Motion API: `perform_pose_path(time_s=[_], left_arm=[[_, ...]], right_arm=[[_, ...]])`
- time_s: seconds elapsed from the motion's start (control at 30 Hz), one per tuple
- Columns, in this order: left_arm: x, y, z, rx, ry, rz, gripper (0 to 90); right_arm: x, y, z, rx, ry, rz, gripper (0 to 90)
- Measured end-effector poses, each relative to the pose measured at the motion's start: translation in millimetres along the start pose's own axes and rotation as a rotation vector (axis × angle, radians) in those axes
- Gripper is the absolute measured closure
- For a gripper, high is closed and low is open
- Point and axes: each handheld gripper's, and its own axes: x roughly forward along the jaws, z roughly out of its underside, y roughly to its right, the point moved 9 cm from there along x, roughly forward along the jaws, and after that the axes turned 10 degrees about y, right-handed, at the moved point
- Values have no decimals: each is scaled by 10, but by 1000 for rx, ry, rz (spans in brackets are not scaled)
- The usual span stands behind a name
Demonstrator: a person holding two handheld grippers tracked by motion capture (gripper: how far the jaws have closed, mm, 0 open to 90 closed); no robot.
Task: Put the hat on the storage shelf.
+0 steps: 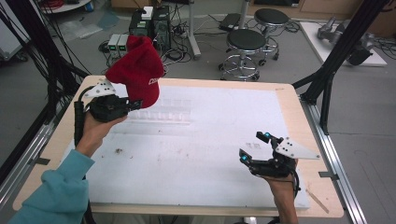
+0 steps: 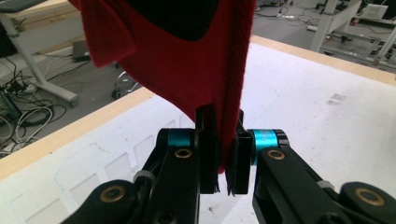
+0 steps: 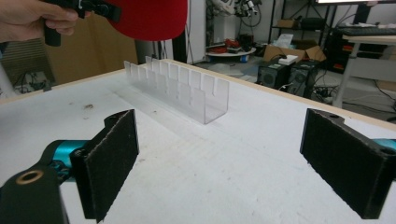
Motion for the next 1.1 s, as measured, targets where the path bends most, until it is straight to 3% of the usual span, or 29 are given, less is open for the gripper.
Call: perform_pose_path(time_s=[0.3, 0.53, 0.67, 0.77, 0.87, 1.1], left_arm=[[145, -144, 94, -14, -1, -32, 852], [263, -190, 185, -2, -26, -59, 852], [311, -215, 196, 12, -13, -77, 852], [351, -249, 229, 10, -17, -94, 852], [363, -281, 297, 15, -38, -106, 852], [288, -320, 459, -7, -52, -127, 852]], right_arm=[[-74, 69, 265, 27, -3, 49, 106], [-50, 176, 465, 1, -31, 121, 106], [-45, 233, 557, -21, -59, 159, 106], [-28, 252, 549, -49, -54, 173, 106], [-8, 265, 533, -43, -28, 178, 106], [5, 281, 587, -25, -55, 193, 106]])
